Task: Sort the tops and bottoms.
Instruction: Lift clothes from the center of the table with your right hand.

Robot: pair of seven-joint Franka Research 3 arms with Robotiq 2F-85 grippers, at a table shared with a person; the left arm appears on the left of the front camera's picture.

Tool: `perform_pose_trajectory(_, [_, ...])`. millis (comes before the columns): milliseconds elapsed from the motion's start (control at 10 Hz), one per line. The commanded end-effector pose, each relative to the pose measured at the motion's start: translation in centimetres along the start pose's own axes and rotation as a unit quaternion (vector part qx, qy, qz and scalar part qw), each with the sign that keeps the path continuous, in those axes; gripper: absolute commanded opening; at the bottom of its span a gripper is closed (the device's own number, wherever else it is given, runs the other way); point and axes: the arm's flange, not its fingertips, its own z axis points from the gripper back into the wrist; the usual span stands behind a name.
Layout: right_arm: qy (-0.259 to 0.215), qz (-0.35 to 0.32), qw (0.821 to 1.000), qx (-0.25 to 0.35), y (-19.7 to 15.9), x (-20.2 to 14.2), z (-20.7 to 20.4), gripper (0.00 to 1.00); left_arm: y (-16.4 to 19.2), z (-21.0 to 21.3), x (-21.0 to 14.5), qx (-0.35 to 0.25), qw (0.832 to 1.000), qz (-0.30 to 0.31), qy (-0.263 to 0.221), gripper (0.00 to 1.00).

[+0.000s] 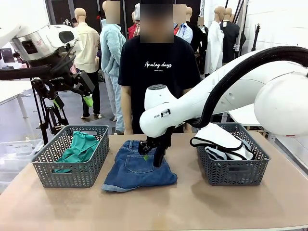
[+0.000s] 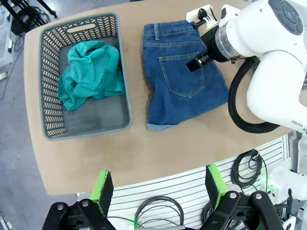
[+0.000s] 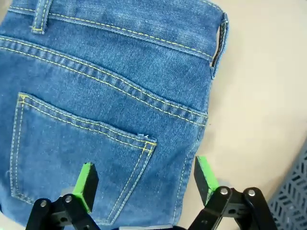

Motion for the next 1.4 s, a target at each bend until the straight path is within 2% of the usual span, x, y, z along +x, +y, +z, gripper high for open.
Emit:
perform_pose_trajectory(0, [0.022,-0.012,1.0,0.005,-0.46,0.32,-0.36,1.0,0.24,0.05,-0.01,-0.008,1.0,-0.003,0.001,1.0])
perform_pose_trajectory(100, [0.031,-0.018,0.999,0.006,-0.63,0.33,-0.64,1.0,0.24,0.05,-0.01,-0.008,1.0,-0.003,0.001,1.0])
perform_pose_trajectory(200, [0.035,-0.017,0.999,0.004,-0.68,0.28,-0.63,0.92,0.24,0.05,-0.01,-0.008,1.0,-0.003,0.001,1.0])
perform_pose_trajectory(600, [0.05,-0.017,0.999,0.014,-0.48,0.67,-0.51,0.16,0.24,0.05,-0.01,-0.008,1.0,-0.003,0.001,1.0])
perform_pose_trajectory(700, [0.051,-0.018,0.998,0.015,-0.37,0.61,-0.36,0.0,0.24,0.05,-0.01,-0.008,1.0,-0.003,0.001,1.0])
perform_pose_trajectory(1300, [0.063,-0.043,0.996,0.051,-1.23,0.77,-0.21,0.0,0.24,0.05,-0.01,-0.008,1.0,-0.003,0.001,1.0])
